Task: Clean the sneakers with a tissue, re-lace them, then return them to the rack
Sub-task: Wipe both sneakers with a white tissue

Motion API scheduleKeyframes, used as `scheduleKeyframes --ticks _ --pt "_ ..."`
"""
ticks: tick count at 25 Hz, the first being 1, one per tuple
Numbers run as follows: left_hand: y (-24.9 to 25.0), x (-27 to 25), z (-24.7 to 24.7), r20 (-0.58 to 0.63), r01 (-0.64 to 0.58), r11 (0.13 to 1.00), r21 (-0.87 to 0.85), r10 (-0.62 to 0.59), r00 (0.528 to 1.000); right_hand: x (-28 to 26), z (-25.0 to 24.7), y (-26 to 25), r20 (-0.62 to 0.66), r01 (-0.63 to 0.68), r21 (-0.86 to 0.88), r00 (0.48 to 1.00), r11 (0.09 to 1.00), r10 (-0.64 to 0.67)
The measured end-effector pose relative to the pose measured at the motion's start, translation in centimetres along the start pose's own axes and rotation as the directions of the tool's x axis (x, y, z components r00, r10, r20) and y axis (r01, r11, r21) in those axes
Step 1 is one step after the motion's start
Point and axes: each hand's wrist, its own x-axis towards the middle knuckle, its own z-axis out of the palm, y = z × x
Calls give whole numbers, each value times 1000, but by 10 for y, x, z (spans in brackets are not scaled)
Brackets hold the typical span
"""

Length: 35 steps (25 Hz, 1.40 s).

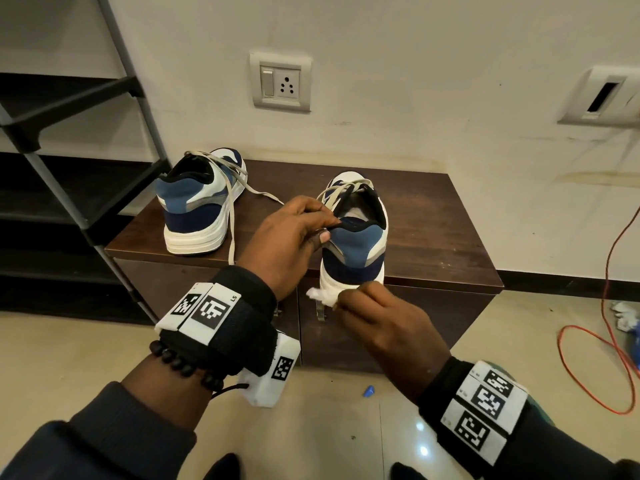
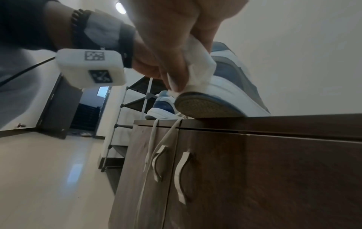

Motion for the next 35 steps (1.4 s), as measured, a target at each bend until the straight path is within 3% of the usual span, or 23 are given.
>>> scheduleKeyframes --ticks 2,5,7,9,14,18,20,25,28,30,32,34,35 --pt "0 0 0 2 -2 1000 3 2 1000 -3 -3 0 33 34 58 999 998 -36" --pt "0 2 0 -1 -12 1000 18 12 1000 2 -12 15 -139 -98 87 984 991 109" --pt "-1 1 0 -10 -14 1000 19 14 1000 2 -9 16 -111 -133 77 984 988 141" --pt "0 1 1 -9 -8 1000 12 8 1000 0 -6 12 -65 -68 60 995 996 72" --pt "-1 1 1 -18 -11 1000 13 11 1000 16 -26 29 -270 -187 137 938 973 219" --pt "0 0 1 -12 6 1000 -3 -6 1000 7 -2 9 -86 -105 1 991 994 105" --pt "0 0 1 -25 -4 1000 0 4 1000 3 -5 7 -4 -48 40 999 998 48" --pt "-1 1 1 -21 2 1000 12 -1 1000 18 -25 27 -216 -214 151 945 965 243" --pt "0 0 1 -23 4 1000 -16 -4 1000 10 -7 10 -81 -80 31 993 996 83" --pt "0 0 1 -31 -2 1000 -11 2 1000 3 -6 3 35 22 43 999 999 -24" --pt "-1 2 2 -35 -16 1000 5 16 999 8 -19 9 -83 -34 94 996 995 42" --pt "-2 2 2 -35 -17 1000 13 17 999 16 -30 20 -248 -129 123 956 984 156" --pt "-2 2 2 -35 -15 1000 15 16 999 18 -32 23 -269 -154 119 946 981 181"
